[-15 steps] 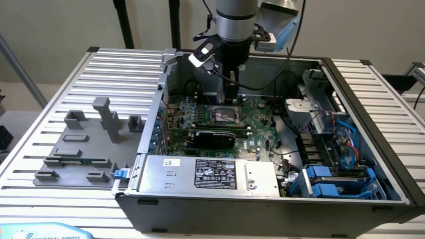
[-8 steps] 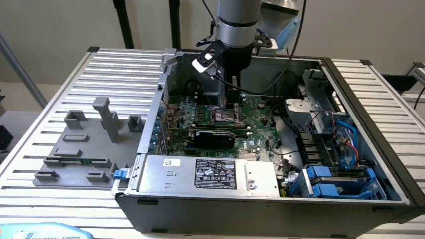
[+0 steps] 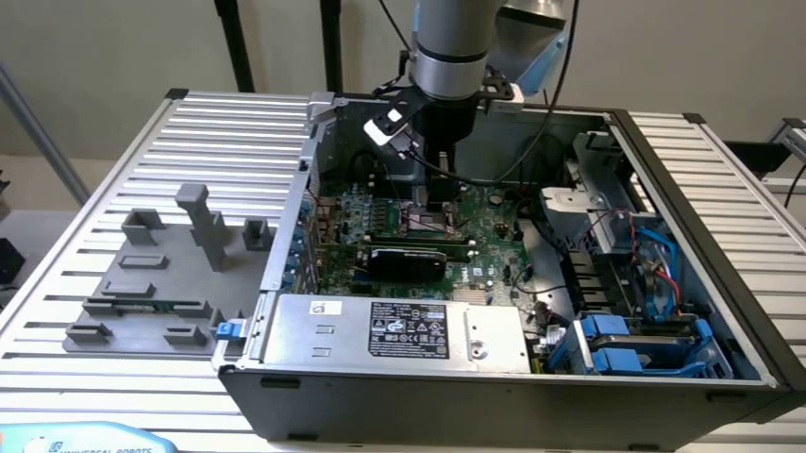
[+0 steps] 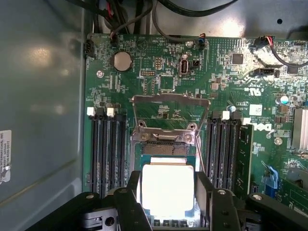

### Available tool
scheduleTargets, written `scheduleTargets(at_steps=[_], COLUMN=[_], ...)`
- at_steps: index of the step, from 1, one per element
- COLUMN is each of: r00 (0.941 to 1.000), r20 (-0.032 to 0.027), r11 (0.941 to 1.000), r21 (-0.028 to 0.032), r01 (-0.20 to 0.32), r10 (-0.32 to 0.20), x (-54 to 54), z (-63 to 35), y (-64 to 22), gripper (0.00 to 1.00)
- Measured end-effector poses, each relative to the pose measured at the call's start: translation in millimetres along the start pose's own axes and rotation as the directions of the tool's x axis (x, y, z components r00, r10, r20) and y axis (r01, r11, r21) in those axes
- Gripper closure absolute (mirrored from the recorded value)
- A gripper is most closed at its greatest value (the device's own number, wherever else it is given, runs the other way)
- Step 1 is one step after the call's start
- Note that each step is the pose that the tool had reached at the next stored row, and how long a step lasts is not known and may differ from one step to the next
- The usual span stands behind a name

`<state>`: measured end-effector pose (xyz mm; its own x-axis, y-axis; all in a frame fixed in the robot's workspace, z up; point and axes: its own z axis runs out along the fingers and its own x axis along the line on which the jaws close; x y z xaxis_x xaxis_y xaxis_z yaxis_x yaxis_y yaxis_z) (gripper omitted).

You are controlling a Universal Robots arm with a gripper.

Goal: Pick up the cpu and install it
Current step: 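Place the cpu into insertion slot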

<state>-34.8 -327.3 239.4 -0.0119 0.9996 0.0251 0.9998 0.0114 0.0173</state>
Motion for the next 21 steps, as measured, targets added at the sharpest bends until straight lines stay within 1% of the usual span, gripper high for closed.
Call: scheduleTargets(at_steps=[4,14,17,21], r00=[1.0000,1.0000,0.9999,0.9999], r20=[0.0000,0.0000,0.0000,0.0004], r11=[1.0000,1.0000,0.9999,0.9999], r21=[0.0016,0.0016,0.0014,0.0016], r01=[0.000,-0.007,-0.012,-0.012], r10=[0.000,0.007,0.012,0.012], x=[0.1,1.8,1.7,1.6], z=[7.3,25.1,28.2,29.1], y=[0.5,0.5,0.4,0.4], gripper=[0.45,0.45,0.45,0.45])
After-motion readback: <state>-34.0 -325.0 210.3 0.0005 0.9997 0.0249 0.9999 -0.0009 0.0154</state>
